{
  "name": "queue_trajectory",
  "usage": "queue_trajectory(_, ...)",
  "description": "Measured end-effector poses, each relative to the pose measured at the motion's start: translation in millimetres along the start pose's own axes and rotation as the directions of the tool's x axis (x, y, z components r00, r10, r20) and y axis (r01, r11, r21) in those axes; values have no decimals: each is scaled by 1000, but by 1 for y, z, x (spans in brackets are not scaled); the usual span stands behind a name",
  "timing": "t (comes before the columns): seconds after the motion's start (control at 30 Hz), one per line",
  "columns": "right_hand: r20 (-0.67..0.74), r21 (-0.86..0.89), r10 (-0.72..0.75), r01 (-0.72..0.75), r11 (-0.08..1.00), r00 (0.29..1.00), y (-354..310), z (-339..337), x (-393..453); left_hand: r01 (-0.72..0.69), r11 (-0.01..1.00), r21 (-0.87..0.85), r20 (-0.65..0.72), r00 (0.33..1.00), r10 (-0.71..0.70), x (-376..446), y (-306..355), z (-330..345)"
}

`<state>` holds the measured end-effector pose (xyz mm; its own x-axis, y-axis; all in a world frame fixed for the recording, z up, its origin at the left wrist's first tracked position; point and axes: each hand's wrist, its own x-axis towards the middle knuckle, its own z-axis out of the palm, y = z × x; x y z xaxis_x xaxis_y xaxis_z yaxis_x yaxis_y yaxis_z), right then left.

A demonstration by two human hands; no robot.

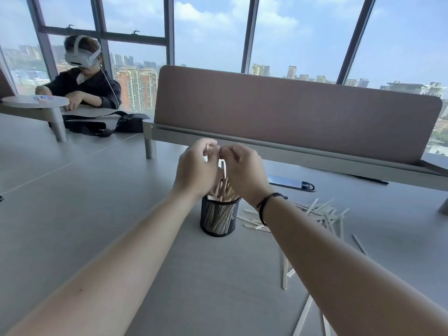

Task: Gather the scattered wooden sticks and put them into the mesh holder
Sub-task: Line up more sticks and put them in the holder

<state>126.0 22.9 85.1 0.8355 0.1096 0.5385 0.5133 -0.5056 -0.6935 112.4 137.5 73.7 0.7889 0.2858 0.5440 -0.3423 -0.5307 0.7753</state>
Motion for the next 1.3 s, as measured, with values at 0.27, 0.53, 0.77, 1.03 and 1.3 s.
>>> queue_trajectory(0.27, 253, -287, -79, 153, 946, 964, 8, -14, -21, 142, 983, -120, 130, 983, -126, -13, -17, 5)
queue_trajectory(0.53, 151, 33, -111, 108, 994, 982, 1, -32, -42, 130, 973, -191, 72, 990, -118, -24, -18, 3)
queue_trajectory(0.77, 227, -99, -379, 409, 907, 897, -6, -23, -57, 189, 878, -439, 169, 978, -126, -25, -13, -7)
queue_trajectory(1.03, 72, -371, -319, 322, 871, 945, 10, -2, -18, 206, 880, -428, 152, 976, -154, -14, -2, -8)
queue_trajectory(1.3, 381, -312, 85, 42, 949, 921, 17, 0, 7, 84, 958, -275, 132, 990, -49, -17, -14, 0)
